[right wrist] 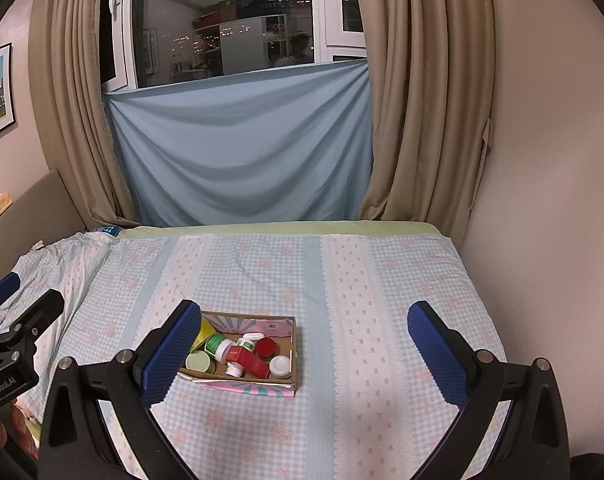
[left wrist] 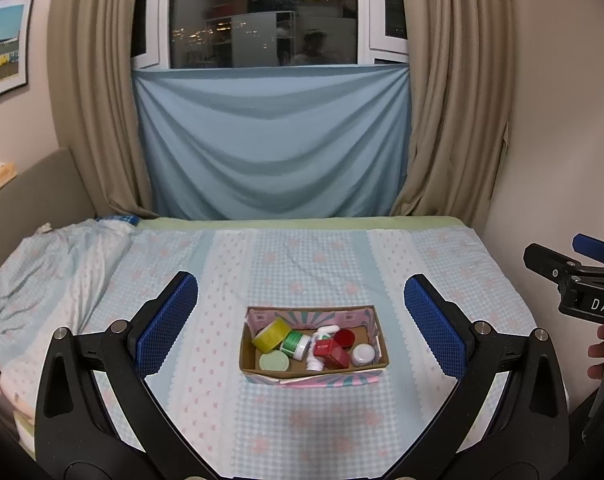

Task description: Organize rigid objects

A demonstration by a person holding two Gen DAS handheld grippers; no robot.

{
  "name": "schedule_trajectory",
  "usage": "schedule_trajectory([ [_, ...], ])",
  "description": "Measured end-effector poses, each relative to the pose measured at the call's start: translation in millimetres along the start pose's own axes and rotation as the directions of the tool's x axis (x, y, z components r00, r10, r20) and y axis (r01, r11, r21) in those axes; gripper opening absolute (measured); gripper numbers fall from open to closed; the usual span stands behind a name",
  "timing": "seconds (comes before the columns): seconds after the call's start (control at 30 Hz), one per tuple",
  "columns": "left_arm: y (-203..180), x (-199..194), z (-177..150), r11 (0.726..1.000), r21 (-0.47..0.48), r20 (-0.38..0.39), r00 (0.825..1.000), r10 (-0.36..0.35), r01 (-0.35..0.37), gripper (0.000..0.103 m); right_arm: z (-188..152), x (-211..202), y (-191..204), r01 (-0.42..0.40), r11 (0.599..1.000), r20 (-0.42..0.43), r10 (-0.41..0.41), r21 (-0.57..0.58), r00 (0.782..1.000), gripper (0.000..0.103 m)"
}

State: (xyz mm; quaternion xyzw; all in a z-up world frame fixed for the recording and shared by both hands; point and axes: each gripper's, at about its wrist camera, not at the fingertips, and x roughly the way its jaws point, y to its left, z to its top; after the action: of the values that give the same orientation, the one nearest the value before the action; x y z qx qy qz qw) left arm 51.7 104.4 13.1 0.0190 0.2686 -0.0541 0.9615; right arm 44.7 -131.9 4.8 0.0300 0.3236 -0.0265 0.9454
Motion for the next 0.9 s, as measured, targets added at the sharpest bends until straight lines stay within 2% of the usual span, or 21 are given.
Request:
schedule_trajectory([
  [0.9, -6.6, 5.6, 0.4, 1.0, -0.018, -0.013, 1.0, 0.012, -0.012, 0.103, 2.3, 1.6, -2.7, 0.008, 1.0, 0.006, -0.008, 0.001, 1.0, 0.103],
])
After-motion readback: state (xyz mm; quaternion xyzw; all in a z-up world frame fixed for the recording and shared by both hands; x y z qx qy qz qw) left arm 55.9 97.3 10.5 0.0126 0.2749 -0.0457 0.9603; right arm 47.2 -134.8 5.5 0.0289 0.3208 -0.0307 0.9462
